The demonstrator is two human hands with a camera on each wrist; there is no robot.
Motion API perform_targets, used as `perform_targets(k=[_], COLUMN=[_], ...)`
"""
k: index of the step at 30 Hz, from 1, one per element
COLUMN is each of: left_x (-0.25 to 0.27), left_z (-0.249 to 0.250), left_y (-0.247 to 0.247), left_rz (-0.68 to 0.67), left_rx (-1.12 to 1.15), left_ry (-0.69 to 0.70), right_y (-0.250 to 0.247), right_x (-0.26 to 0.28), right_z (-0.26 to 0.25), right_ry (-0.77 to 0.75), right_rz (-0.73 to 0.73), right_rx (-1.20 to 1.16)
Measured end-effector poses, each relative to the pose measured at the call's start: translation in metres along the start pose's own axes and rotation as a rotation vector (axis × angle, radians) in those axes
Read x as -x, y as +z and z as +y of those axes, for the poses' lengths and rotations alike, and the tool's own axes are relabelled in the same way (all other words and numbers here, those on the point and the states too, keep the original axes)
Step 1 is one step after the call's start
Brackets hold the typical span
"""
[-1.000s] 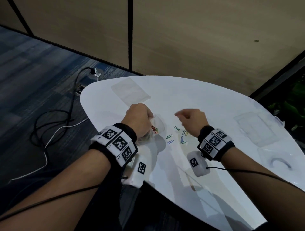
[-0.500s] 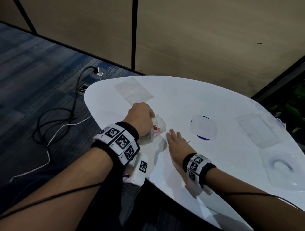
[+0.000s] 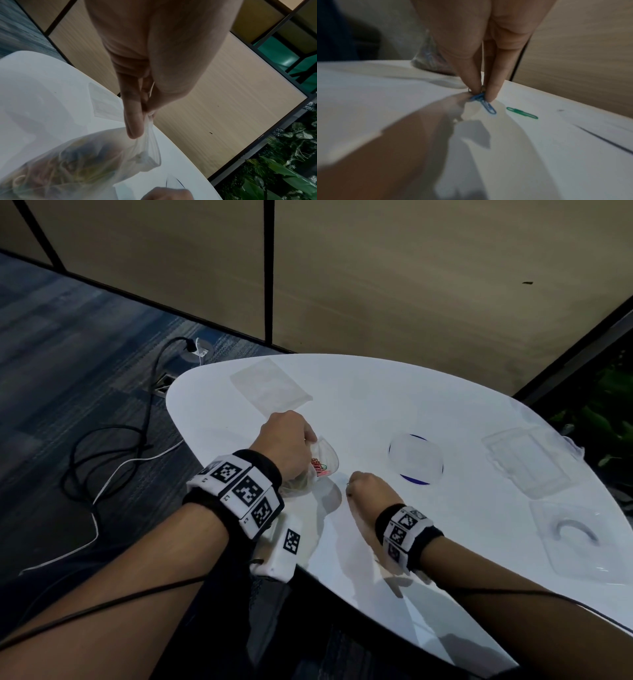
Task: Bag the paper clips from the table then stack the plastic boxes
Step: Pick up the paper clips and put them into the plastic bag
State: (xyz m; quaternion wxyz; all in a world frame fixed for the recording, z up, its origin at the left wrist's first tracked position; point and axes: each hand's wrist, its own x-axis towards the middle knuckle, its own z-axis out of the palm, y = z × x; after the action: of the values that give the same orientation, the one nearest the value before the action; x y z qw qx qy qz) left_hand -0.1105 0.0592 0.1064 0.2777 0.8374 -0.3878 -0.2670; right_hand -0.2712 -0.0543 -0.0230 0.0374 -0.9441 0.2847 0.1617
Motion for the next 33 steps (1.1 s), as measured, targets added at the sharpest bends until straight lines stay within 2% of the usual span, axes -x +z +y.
perform_targets(k=[4,9,17,20,23,25,27,31,33], left_x=[0.000,0.001,0.001,0.000,-0.001,-0.001,0.000,-0.001,-0.003], left_z=[0.001,0.000,0.001,0.002,0.003,0.003,0.004,0.003,0.000], left_y=[0.000,0.001,0.001,0.001,0.002,0.003,0.003,0.001,-0.001], left_rz=[-0.009,-0.020,-0.020,-0.017,-0.003,0.009,0.012,0.027,0.044], left_rx=[-0.015,-0.025,-0.028,-0.032,-0.025,-0.018,-0.013,-0.004,0.002], left_ry=[0.009,0.003,0.009,0.018,0.018,0.016,0.016,-0.003,-0.016], right_y=[-0.017,-0.030,-0.038,-0.062,-0.100,-0.115,-0.116,-0.104,-0.108], right_x=[-0.008,-0.011,-0.009,-0.010,-0.006,-0.004,-0.004,0.001,0.002], right_z=[0.013,0.022,0.041,0.040,0.024,0.008,-0.009,-0.025,-0.023], right_ry=[0.232,0.402,0.422,0.399,0.277,0.209,0.164,0.021,-0.032], right_rz=[0.058,0.001,-0.037,0.037,0.078,0.089,0.096,0.071,0.157], right_rx=[-0.383,-0.671,-0.906,-1.286,-1.544,-1.584,-1.525,-1.192,-1.096])
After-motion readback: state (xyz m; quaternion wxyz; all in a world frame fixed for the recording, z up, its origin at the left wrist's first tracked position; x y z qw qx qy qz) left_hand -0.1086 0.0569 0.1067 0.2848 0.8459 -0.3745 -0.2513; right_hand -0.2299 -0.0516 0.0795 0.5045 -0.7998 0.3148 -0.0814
